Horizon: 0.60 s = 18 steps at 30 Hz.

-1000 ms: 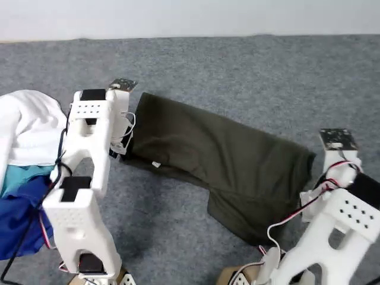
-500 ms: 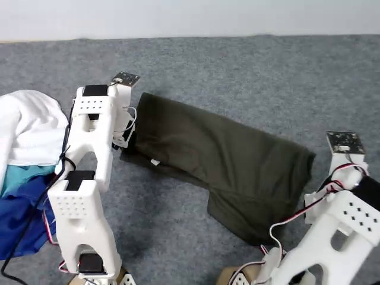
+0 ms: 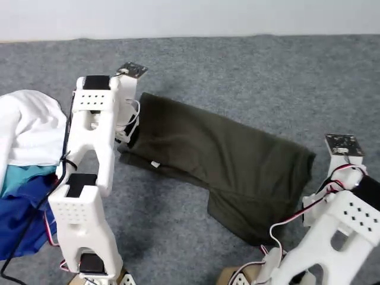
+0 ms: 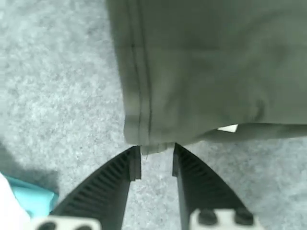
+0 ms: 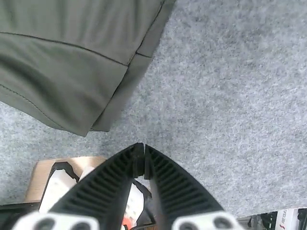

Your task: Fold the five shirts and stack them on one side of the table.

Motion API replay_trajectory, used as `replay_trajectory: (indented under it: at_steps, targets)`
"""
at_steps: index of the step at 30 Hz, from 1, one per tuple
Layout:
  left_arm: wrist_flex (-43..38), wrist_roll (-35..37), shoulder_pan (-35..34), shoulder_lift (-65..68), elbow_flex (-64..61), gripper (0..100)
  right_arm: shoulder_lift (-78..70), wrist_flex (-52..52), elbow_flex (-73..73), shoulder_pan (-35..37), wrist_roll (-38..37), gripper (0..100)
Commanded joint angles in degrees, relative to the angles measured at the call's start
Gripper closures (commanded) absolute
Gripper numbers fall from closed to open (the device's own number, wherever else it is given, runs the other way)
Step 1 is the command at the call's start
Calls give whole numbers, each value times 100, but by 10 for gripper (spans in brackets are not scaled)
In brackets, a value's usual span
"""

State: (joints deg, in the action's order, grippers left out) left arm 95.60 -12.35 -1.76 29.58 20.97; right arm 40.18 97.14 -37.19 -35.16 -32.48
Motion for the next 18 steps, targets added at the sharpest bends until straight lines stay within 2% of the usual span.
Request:
replay_trajectory:
  at_steps: [1,9,18]
  targets:
    - [-343,-44,105,-44,163,879,171,101,273,-31,70,988]
    - [-756,-44,105,1029,171,881,171,180,255,-31,70,988]
    - [-149,-237,35,1319,198,882,171,154,-62,-31,70,988]
